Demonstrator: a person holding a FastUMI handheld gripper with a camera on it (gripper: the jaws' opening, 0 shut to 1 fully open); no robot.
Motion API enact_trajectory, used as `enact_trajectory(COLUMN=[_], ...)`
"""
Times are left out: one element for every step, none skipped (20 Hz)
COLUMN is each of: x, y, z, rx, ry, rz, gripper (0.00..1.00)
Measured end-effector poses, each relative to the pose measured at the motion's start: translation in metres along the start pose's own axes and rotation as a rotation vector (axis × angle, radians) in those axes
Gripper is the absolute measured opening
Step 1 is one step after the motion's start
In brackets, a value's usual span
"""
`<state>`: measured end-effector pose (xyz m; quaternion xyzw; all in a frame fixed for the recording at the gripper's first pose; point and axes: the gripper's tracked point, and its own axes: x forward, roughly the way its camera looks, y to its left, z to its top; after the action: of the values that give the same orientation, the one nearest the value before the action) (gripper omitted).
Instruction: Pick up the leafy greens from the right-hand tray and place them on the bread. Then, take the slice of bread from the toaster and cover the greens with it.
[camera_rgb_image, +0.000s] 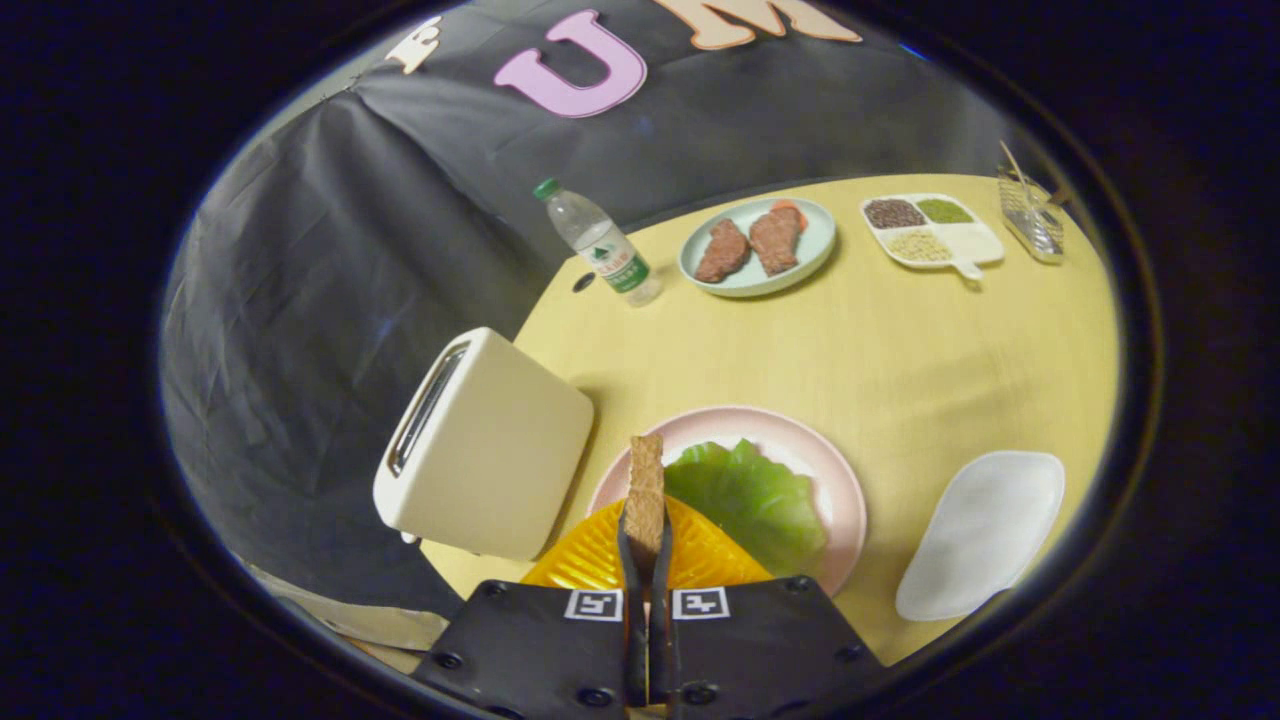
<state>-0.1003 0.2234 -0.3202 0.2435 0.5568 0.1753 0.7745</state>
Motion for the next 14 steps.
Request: enact_trajectory(x=[0.000, -0.003, -0.001, -0.001, -0.001, 0.000, 0.001, -0.001, -0.001, -0.003, -0.004, -0.007, -0.010, -0.012], y=[-0.005, -0.011, -0.018, -0.024, -0.029, -0.032, -0.036, -0.038, -0.041, -0.043, -0.046, -0.047, -0.047, -0.047], z=[-0.001, -0.003, -0.004, -0.007, -0.011, -0.013, -0.016, -0.016, -0.018, -0.019, -0.022, -0.025, -0.026, -0.025], rx=[0.018, 0.022, 0.018, 0.010, 0.002, -0.001, -0.010, -0.021, -0.030, -0.037, -0.049, -0.064, -0.077, -0.087], ry=[-0.001, 0.006, 0.008, 0.011, 0.021, 0.021, 0.031, 0.038, 0.041, 0.044, 0.051, 0.057, 0.059, 0.055], rz=[-0.007, -0.016, -0.031, -0.045, -0.060, -0.068, -0.077, -0.086, -0.094, -0.097, -0.106, -0.110, -0.109, -0.106], gripper=[0.04, 0.04, 0.08, 0.09, 0.10, 0.12, 0.13, 0.22, 0.30, 0.39, 0.48, 0.56, 0.65, 0.73])
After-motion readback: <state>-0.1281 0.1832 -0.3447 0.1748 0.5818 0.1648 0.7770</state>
